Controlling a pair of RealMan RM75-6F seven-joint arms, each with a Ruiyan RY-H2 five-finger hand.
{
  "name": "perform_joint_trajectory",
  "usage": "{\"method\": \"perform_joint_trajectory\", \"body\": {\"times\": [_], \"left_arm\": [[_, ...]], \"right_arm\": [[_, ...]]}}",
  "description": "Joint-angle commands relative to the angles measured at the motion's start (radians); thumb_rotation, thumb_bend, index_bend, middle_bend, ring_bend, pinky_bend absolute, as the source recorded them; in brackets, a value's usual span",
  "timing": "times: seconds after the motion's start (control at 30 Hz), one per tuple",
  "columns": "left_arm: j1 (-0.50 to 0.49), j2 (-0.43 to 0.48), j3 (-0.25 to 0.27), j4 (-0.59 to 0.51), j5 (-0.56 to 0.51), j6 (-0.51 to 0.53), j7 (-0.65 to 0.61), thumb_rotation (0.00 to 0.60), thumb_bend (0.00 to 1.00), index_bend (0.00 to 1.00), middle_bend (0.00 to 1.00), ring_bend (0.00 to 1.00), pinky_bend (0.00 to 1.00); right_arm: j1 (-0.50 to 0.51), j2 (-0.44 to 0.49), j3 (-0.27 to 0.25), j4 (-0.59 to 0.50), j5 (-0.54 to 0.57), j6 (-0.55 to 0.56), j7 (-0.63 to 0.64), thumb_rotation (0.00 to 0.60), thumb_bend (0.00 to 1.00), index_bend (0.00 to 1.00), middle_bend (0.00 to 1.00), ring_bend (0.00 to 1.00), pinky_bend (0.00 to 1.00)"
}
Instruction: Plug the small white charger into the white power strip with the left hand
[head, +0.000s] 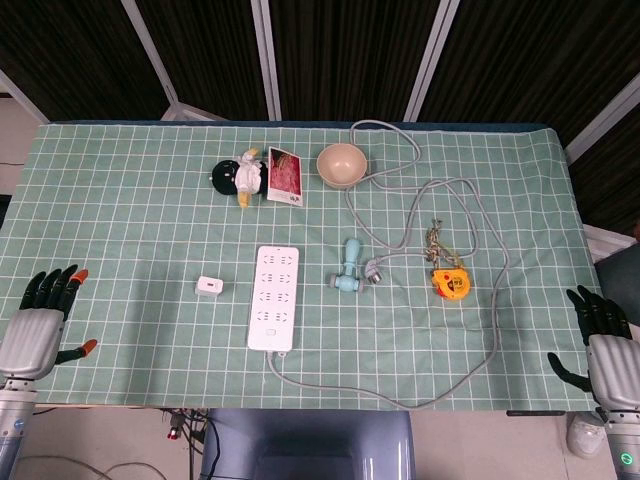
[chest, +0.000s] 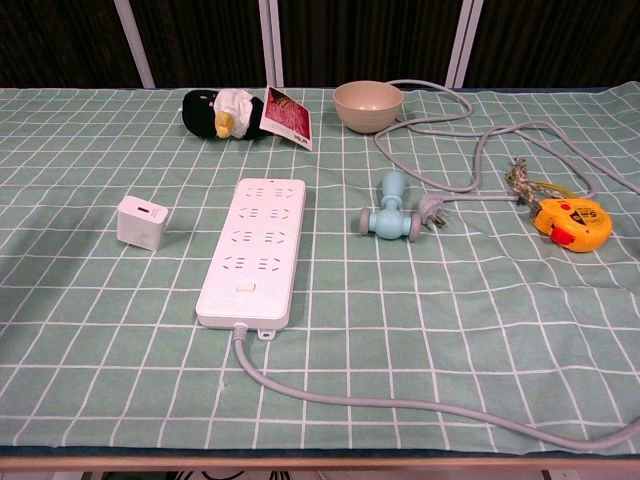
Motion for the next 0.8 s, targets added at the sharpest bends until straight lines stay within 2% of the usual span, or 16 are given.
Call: {"method": "perform_joint_trajectory", "body": {"times": [0.03,0.8], "left_arm": [[0.000,0.000,0.000,0.000,0.000,0.000,0.000,0.600,0.01,0.00,0.00,0.00,0.00],[-0.009,0.007,-0.016,-0.031,-0.022,-0.012,-0.005,0.600,0.01,0.00,0.00,0.00,0.00]], "right_arm": [[0.000,-0.002,0.002,0.002,-0.002,0.004,0.001,0.600,0.35,0.00,0.00,0.00,0.00],[-0.001,-0.001,0.003,-0.004,0.006,-0.001,0.005,0.600,0.35,0.00,0.00,0.00,0.00]]}}
